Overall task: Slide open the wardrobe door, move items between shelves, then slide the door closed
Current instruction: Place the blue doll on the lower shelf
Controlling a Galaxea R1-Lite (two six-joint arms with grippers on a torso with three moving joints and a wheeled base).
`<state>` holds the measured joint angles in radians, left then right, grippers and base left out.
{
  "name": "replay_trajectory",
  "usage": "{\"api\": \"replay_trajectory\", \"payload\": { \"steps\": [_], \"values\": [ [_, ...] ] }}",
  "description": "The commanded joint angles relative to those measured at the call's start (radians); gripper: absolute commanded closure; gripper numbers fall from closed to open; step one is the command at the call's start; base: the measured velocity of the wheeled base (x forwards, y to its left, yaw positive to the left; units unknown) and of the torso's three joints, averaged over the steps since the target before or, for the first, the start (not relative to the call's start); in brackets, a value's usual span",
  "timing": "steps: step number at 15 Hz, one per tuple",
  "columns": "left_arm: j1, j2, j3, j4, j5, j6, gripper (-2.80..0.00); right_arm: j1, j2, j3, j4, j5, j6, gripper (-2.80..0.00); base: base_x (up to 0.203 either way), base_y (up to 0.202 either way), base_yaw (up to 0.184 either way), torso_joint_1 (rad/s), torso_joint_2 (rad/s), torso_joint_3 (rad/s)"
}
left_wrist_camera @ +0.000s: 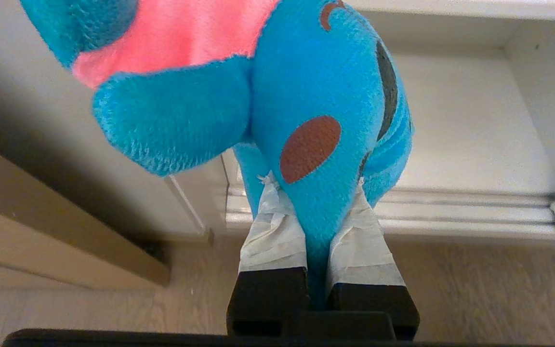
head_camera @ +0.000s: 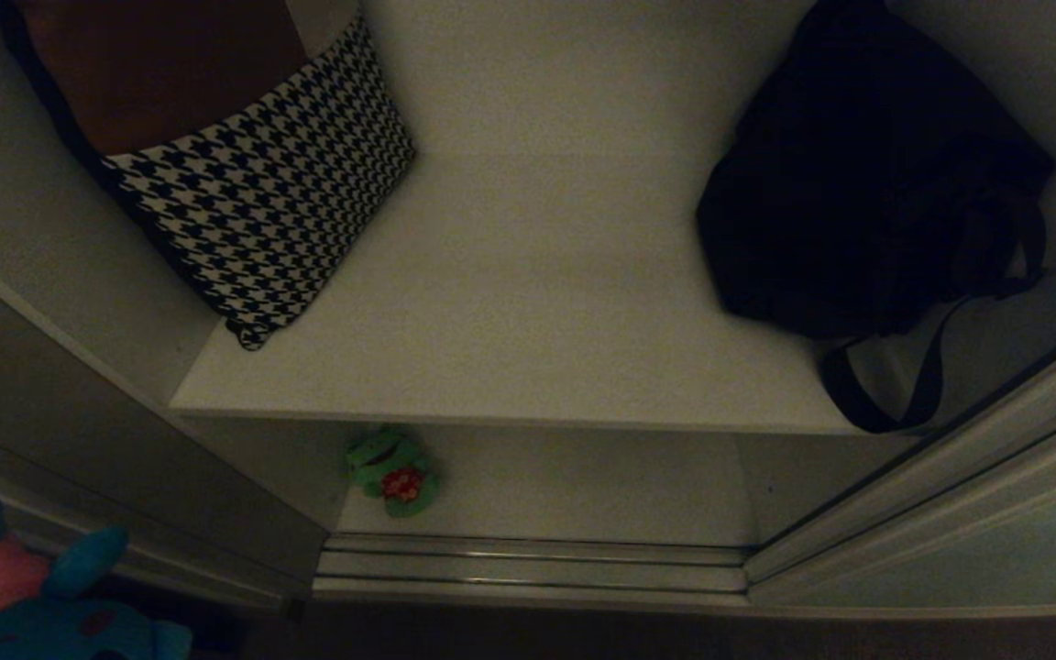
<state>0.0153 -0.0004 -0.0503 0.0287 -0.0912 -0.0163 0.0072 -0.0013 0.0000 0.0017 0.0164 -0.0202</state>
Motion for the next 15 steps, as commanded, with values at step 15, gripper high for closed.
{"api": "replay_trajectory", "payload": {
  "steps": [15],
  "values": [
    [0.0,0.003,0.032,-0.067,0.022,0.004,0.0,0.0,0.0,0.0,0.0,0.0,-0.001,0.0,-0.148,0.0,0.0,0.0,0.0,0.002]
  ]
}}
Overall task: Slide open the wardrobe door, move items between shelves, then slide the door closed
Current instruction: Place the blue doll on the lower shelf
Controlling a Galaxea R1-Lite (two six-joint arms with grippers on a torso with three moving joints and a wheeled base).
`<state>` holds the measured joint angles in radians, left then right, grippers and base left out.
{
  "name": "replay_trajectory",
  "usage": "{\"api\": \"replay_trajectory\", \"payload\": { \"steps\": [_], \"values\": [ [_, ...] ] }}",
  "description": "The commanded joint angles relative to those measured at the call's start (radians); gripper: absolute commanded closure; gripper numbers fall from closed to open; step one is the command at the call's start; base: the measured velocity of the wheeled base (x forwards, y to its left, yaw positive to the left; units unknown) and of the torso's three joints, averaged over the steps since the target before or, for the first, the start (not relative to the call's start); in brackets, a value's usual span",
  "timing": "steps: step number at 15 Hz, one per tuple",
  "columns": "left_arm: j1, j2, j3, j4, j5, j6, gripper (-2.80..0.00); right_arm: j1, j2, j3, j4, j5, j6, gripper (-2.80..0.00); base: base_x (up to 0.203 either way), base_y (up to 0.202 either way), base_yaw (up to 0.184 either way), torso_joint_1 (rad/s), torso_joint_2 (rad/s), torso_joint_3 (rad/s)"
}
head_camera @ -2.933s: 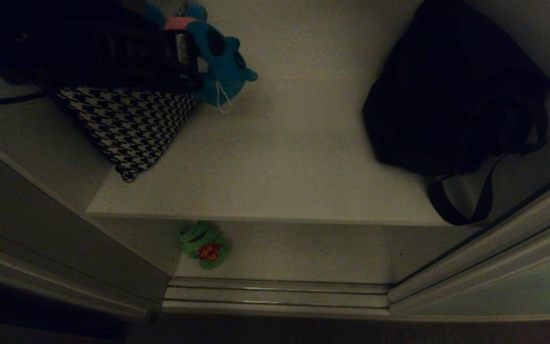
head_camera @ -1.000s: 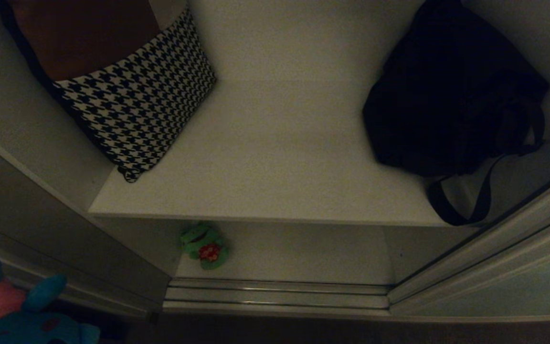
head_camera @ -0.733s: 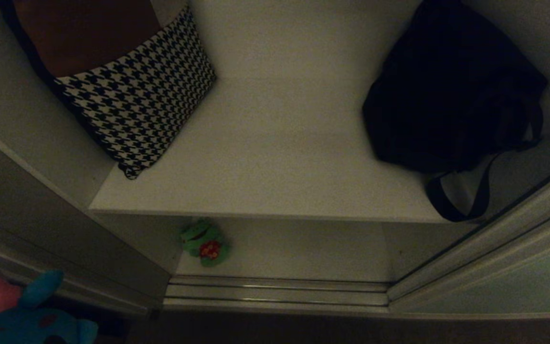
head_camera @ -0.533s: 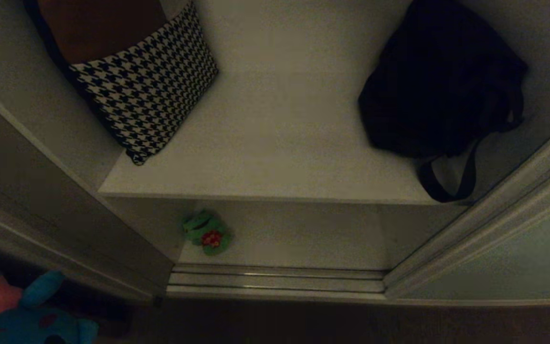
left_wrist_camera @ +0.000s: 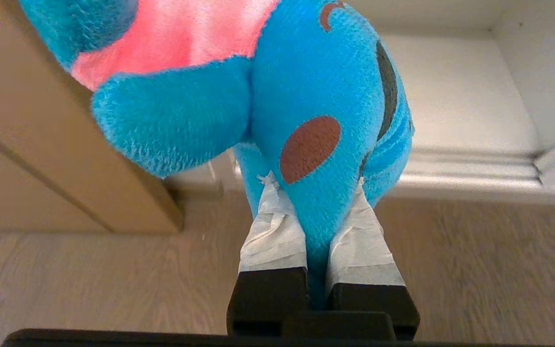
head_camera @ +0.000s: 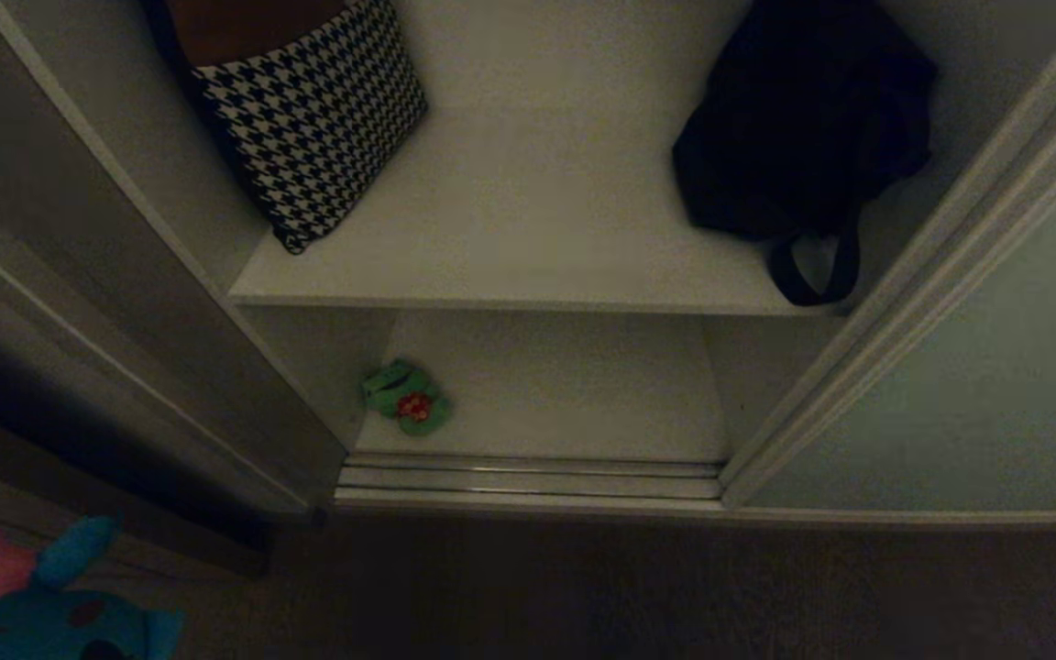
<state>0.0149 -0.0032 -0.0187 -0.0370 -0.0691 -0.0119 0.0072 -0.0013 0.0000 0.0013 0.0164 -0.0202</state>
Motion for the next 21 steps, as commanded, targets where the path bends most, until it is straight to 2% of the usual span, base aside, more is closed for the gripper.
{"api": "replay_trajectory", "payload": {
  "steps": [1,4,9,21],
  "values": [
    [0.0,0.006,0.0,-0.001,0.0,0.001,0.0,0.0,0.0,0.0,0.0,0.0,-0.001,0.0,-0.195,0.0,0.0,0.001,0.0,0.001],
    [0.0,0.006,0.013,-0.028,0.005,-0.008,0.0,0.0,0.0,0.0,0.0,0.0,-0.001,0.0,-0.158,0.0,0.0,0.005,0.0,0.001],
    [0.0,0.006,0.017,-0.032,0.019,-0.019,0.0,0.0,0.0,0.0,0.0,0.0,-0.001,0.0,0.0,0.0,0.0,0.0,0.0,-0.015],
    [-0.001,0.005,0.017,-0.029,0.025,-0.036,0.0,0.0,0.0,0.0,0.0,0.0,0.0,0.0,0.0,0.0,0.0,0.001,0.0,-0.186]
  ]
}}
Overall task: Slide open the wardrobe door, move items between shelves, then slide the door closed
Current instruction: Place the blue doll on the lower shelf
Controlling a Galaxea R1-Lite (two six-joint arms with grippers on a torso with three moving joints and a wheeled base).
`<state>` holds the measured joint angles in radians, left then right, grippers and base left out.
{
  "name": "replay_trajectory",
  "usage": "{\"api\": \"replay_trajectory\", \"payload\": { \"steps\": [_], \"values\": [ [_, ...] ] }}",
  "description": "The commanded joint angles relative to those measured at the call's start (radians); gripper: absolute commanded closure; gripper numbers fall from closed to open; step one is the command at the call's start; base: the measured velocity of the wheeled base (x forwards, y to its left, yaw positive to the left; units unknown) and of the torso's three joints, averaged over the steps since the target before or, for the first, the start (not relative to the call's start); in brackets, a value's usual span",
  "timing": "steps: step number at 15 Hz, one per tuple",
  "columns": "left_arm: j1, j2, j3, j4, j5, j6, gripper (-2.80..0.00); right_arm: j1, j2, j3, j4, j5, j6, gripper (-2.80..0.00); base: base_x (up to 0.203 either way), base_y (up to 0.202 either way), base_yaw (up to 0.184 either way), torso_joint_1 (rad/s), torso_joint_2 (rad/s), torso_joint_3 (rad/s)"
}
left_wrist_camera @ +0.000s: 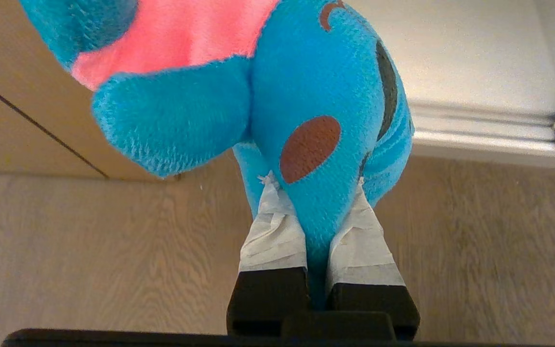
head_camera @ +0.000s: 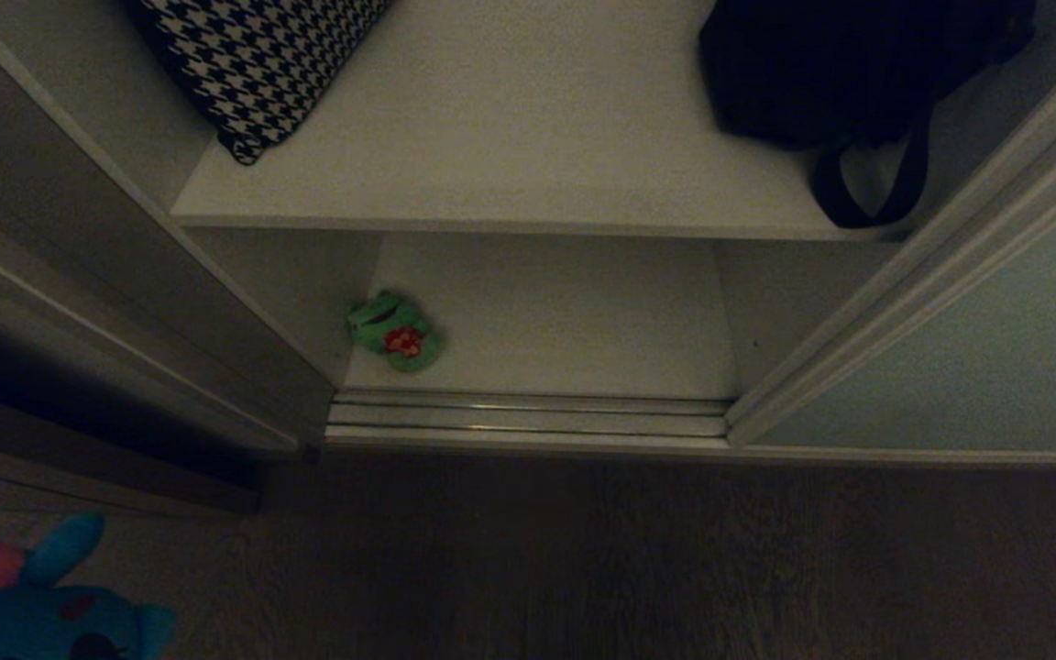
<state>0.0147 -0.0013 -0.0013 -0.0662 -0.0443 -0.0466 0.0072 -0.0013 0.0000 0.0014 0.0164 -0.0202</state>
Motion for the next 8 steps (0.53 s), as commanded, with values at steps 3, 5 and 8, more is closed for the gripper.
{"api": "replay_trajectory", "payload": {
  "steps": [3,5,8],
  "values": [
    [0.001,0.004,0.0,0.0,0.006,-0.008,0.0,0.0,0.0,0.0,0.0,0.0,0.0,0.0,0.0,0.0,0.0,0.004,0.0,-0.198],
    [0.0,0.003,-0.002,0.006,0.007,-0.013,0.0,0.0,0.0,0.0,0.0,0.0,-0.001,0.0,0.0,0.0,0.0,0.002,0.0,-0.192],
    [0.001,0.003,-0.005,0.019,0.009,-0.021,0.0,0.0,0.0,0.0,0.0,0.0,0.0,0.0,0.0,0.0,0.0,0.002,0.0,-0.194]
  ]
}}
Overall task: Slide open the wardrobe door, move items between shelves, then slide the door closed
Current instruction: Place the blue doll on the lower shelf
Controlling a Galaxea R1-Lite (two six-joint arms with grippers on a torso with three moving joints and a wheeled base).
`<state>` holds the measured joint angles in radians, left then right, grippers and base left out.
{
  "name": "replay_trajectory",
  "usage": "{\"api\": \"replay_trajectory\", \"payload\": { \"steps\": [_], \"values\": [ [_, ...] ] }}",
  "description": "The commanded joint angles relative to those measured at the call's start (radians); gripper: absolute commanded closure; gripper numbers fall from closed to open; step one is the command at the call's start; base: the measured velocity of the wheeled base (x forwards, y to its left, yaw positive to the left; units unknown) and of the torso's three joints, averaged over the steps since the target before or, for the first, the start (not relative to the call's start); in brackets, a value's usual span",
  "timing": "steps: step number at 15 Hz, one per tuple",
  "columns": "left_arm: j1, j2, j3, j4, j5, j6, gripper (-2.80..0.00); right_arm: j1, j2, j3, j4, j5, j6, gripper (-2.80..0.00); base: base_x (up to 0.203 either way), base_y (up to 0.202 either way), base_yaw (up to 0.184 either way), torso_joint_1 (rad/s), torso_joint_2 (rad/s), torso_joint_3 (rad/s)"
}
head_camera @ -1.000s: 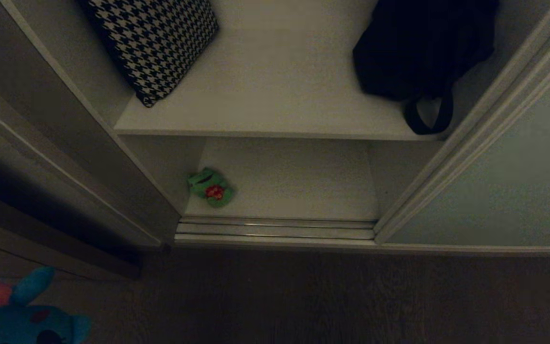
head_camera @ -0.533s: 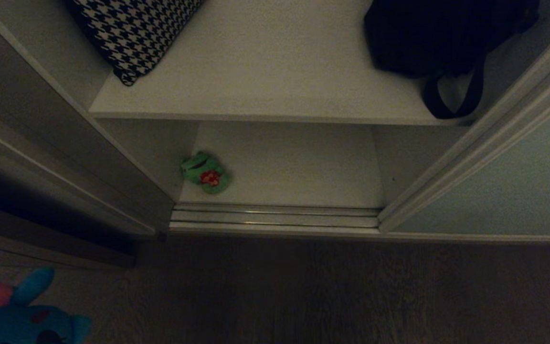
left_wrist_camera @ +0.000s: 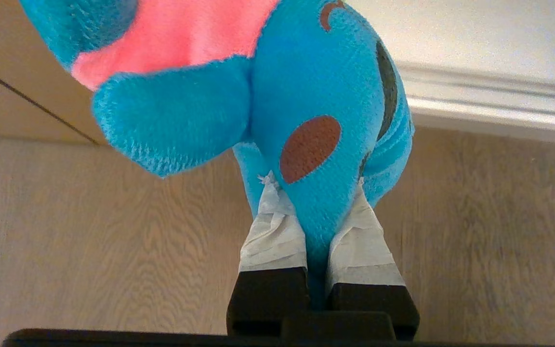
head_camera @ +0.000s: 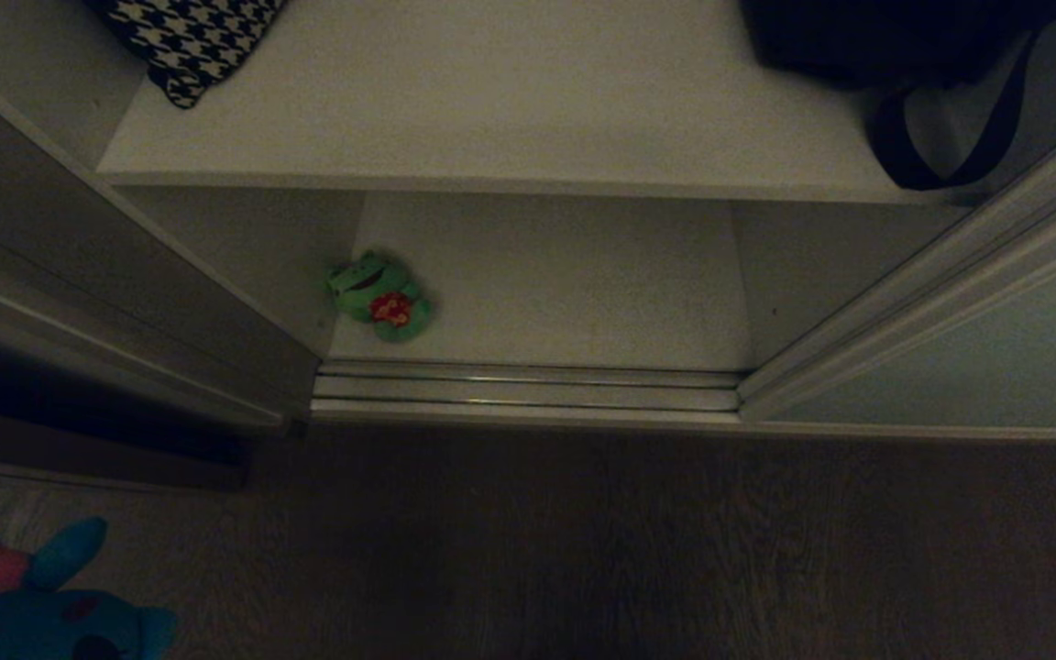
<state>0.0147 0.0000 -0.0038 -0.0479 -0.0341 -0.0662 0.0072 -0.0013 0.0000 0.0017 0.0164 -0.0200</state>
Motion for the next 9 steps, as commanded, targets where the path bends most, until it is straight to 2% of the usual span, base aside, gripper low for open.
{"api": "replay_trajectory", "payload": {
  "steps": [1,4,7,9],
  "values": [
    [0.0,0.002,-0.002,0.002,0.002,-0.003,0.0,0.0,0.0,0.0,0.0,0.0,-0.001,0.0,0.0,0.0,0.0,0.005,0.0,-0.199],
    [0.001,0.002,0.001,-0.009,0.005,-0.014,0.0,0.0,0.0,0.0,0.0,0.0,-0.001,0.0,0.0,0.0,0.0,0.005,0.0,-0.172],
    [0.001,0.003,0.002,-0.006,0.011,-0.001,0.0,0.0,0.0,0.0,0.0,0.0,0.0,0.0,0.0,0.0,0.0,0.002,0.0,-0.034],
    [0.001,0.002,-0.001,-0.012,0.058,0.008,0.0,0.0,0.0,0.0,0.0,0.0,-0.001,0.0,0.0,0.0,0.0,0.0,0.0,0.0]
  ]
}}
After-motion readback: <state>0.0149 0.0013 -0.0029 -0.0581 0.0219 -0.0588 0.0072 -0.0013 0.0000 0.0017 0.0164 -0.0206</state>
